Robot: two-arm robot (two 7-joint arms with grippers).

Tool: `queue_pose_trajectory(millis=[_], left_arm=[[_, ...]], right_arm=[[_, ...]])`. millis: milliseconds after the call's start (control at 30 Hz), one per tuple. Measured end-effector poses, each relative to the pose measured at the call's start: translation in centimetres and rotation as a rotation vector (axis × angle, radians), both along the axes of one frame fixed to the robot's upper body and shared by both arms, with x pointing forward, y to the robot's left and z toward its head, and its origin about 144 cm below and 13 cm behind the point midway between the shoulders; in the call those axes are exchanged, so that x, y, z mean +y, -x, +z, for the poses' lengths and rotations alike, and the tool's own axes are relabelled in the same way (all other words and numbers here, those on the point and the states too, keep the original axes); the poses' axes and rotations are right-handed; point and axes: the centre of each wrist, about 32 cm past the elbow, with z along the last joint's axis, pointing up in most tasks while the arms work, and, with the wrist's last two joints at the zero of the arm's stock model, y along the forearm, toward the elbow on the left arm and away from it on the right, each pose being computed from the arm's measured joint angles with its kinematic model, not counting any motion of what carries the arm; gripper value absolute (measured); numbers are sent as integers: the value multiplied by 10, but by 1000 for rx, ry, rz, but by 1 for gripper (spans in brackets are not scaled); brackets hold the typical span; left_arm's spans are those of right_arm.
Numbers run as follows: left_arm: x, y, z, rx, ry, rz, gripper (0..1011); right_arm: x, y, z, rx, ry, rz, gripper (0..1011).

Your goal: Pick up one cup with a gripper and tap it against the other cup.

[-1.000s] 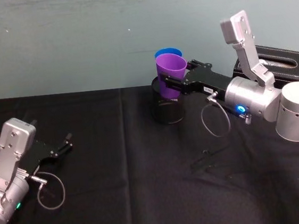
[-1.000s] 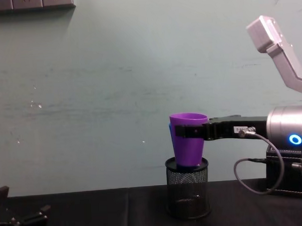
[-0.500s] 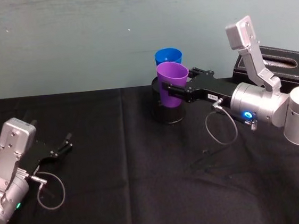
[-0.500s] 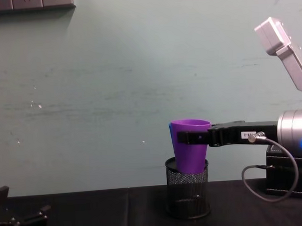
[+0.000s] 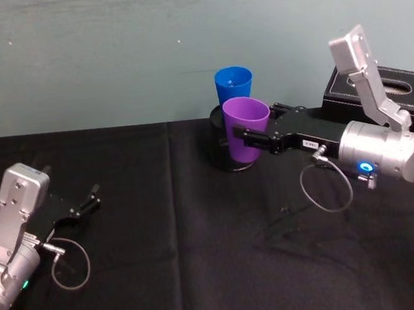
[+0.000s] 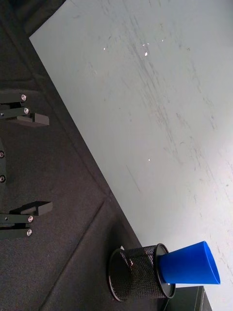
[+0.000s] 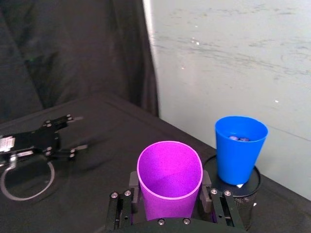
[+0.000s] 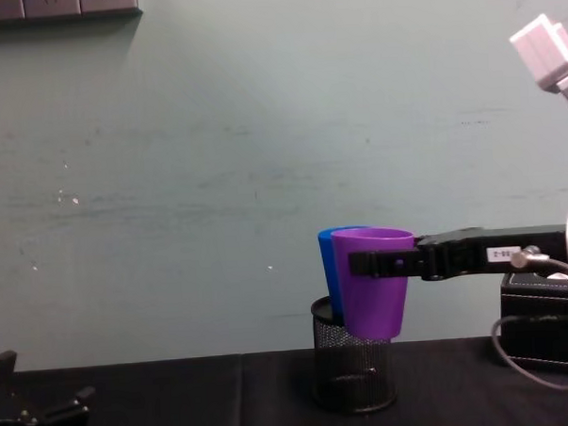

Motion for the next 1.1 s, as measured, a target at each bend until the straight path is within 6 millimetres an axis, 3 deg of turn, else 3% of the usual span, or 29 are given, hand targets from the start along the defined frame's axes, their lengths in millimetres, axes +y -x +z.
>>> queue_pose_trajectory(millis=[500,1100], left_arm=[[0,0,0,0,0,0,1011],[0,0,0,0,0,0,1011]], right_arm=[[-16,24,-11,-29,15,93,718],[-14,37,-14,-25,29,142,718]])
